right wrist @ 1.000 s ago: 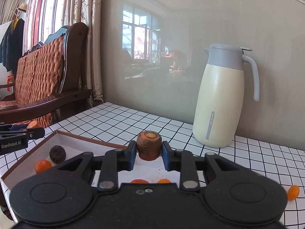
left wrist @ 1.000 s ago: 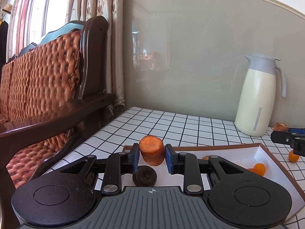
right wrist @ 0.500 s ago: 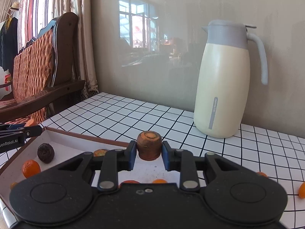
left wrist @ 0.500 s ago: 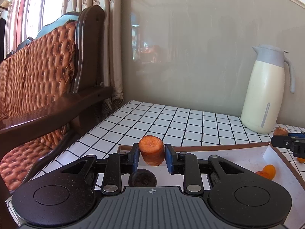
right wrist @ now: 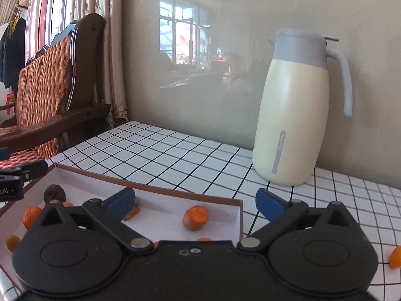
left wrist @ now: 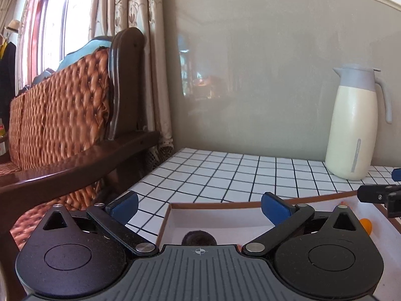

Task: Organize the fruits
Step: 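Move both grippers back toward the remaining oranges on the table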

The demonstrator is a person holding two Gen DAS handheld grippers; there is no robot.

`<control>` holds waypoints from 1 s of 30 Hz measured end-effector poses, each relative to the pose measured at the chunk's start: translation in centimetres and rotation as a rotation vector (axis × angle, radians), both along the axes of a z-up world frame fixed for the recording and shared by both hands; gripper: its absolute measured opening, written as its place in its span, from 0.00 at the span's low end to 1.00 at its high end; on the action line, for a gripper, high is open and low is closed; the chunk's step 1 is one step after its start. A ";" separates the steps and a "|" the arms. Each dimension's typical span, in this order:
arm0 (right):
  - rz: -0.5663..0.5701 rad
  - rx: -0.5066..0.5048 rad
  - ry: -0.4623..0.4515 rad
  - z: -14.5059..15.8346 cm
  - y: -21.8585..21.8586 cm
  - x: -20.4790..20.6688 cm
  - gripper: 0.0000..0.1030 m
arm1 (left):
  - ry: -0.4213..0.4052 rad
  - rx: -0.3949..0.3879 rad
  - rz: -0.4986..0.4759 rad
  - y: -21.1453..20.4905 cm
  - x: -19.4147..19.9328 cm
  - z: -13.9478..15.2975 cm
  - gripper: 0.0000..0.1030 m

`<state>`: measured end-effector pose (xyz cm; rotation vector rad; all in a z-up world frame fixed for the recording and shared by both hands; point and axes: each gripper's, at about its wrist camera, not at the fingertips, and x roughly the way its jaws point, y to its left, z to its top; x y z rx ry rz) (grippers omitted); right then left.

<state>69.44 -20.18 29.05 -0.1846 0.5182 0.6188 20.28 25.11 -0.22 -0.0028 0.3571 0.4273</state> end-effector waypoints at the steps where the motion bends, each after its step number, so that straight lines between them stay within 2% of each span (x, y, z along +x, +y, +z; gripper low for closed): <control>1: -0.002 -0.001 -0.001 0.0 0.0 0.0 0.94 | 0.000 -0.002 -0.002 -0.1 -0.2 0.0 1.00; 21: 0.007 -0.011 -0.019 0.5 0.4 -1.0 0.94 | 0.015 -0.009 -0.013 -0.4 -0.6 -0.2 1.00; 30: 0.041 -0.022 -0.047 1.5 0.3 -3.0 0.94 | 0.002 -0.039 -0.015 -1.4 -1.5 0.3 1.00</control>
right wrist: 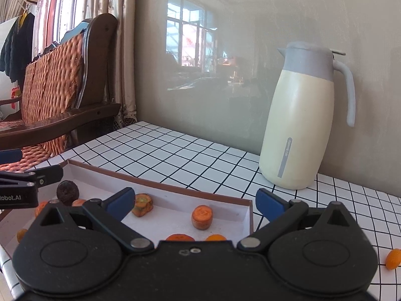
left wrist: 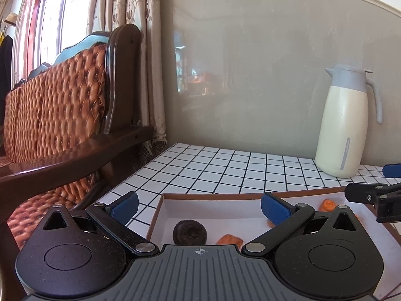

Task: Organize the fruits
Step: 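Move both grippers back toward the remaining oranges on the table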

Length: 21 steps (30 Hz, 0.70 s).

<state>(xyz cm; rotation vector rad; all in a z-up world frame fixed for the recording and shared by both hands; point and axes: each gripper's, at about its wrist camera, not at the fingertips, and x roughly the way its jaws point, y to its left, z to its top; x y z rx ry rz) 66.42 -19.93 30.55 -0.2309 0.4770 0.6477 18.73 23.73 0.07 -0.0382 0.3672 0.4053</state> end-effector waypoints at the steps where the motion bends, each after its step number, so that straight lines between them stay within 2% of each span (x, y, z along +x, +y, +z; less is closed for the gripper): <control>1: 0.007 0.004 -0.002 0.2 -0.1 -0.3 0.94 | -0.002 -0.009 -0.001 -0.3 -0.2 0.1 1.00; 11: 0.030 0.009 -0.023 1.1 -2.1 -3.0 0.94 | -0.036 -0.024 0.010 -2.6 -2.9 0.6 1.00; 21: 0.015 0.020 -0.009 1.0 -5.3 -5.8 0.94 | -0.038 -0.027 -0.015 -6.4 -7.5 -0.4 1.00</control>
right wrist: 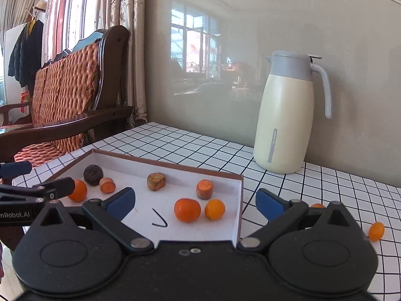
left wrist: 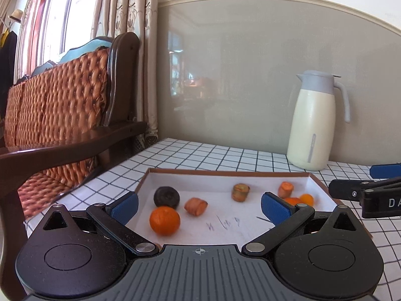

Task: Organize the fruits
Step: 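Move both grippers back toward the remaining oranges on the table, then approach and grasp an orange with the left gripper while the right gripper grasps another orange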

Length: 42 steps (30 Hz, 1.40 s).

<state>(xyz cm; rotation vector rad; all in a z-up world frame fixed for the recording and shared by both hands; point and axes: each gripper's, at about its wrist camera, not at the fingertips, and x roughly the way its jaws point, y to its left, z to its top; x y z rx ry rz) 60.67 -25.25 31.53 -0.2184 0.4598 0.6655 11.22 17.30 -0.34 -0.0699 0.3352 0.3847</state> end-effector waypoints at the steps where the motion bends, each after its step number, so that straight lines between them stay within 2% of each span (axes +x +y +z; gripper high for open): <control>1: -0.001 -0.004 -0.004 0.1 -0.3 -0.3 0.94 | -0.004 -0.002 0.002 -0.2 -0.4 0.0 1.00; 5: -0.025 0.010 -0.009 0.5 -2.4 -1.3 0.94 | -0.031 -0.004 -0.010 -1.5 -1.8 0.3 1.00; 14: -0.100 -0.001 -0.002 0.2 -7.7 -3.4 0.94 | -0.036 0.021 -0.088 -5.3 -3.3 0.4 1.00; 29: -0.244 -0.028 -0.013 -0.1 -16.0 -4.0 0.94 | -0.002 0.032 -0.267 -13.0 -1.9 0.2 1.00; 35: -0.291 -0.029 -0.014 -0.3 -18.6 -3.8 0.94 | 0.012 0.080 -0.344 -16.4 -0.9 -0.2 1.00; 42: -0.336 -0.041 -0.024 -0.7 -20.7 -2.8 0.94 | -0.007 0.163 -0.352 -20.7 1.5 -0.3 1.00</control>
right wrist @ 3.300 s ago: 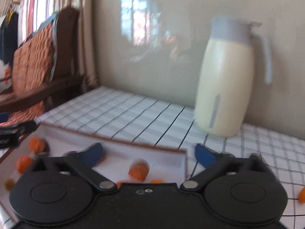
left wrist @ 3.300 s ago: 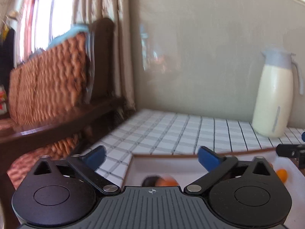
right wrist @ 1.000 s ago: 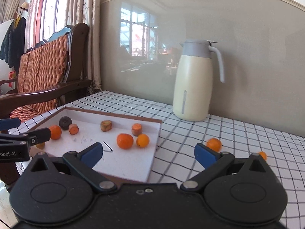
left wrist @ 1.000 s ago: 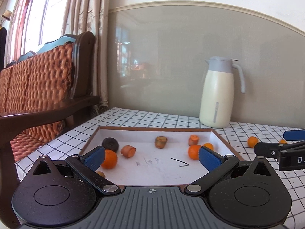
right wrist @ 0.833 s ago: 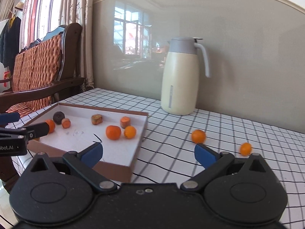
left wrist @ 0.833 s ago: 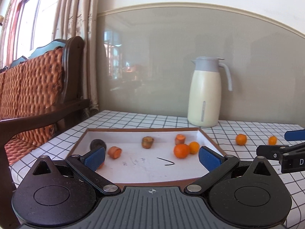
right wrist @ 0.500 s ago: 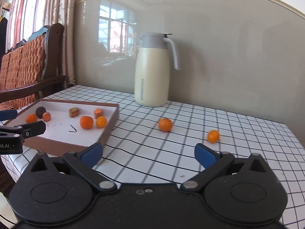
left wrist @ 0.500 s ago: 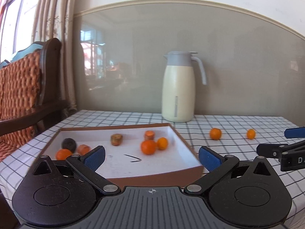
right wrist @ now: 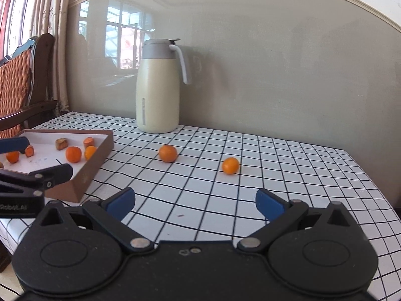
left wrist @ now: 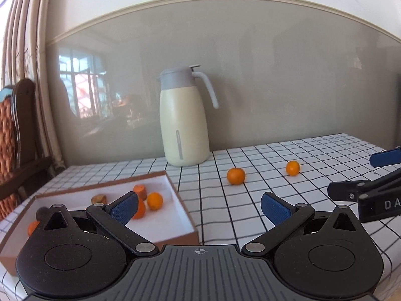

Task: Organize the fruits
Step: 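Approach and grasp an orange with the left gripper while the right gripper grasps another orange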

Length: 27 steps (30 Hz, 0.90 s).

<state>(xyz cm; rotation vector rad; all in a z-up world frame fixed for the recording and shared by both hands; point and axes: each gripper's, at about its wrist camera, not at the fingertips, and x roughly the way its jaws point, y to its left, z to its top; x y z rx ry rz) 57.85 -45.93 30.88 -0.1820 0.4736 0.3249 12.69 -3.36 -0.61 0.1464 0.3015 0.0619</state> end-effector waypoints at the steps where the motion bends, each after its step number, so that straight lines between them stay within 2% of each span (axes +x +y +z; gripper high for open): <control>1: -0.005 0.000 -0.002 0.0 -0.3 0.2 0.94 | 0.001 0.007 0.003 -0.5 0.5 0.0 1.00; 8: -0.054 -0.002 -0.021 0.2 -1.7 2.3 0.94 | 0.019 -0.055 -0.037 -2.2 4.0 0.3 1.00; 12: -0.072 0.010 -0.016 0.2 -1.6 4.6 0.92 | 0.024 -0.039 -0.031 -3.2 6.4 0.3 1.00; 14: -0.077 0.000 -0.015 0.0 -1.4 6.0 0.89 | 0.029 -0.041 -0.043 -3.5 7.7 0.1 1.00; 18: -0.097 0.016 0.023 -0.8 -1.2 9.1 0.76 | 0.057 -0.056 -0.041 -3.8 10.3 -0.7 1.00; 24: -0.093 0.024 0.049 -2.1 -0.6 11.9 0.68 | 0.095 -0.092 -0.010 -3.8 13.8 -1.9 1.00; 25: -0.093 0.024 0.054 -2.3 -0.5 12.3 0.66 | 0.103 -0.098 -0.009 -3.8 14.4 -2.1 0.96; 26: -0.092 0.022 0.055 -2.5 -0.4 12.7 0.66 | 0.117 -0.104 -0.004 -3.8 15.0 -2.4 0.85; 27: -0.091 0.016 0.056 -2.7 -0.2 13.1 0.64 | 0.139 -0.111 0.003 -3.7 15.8 -2.6 0.80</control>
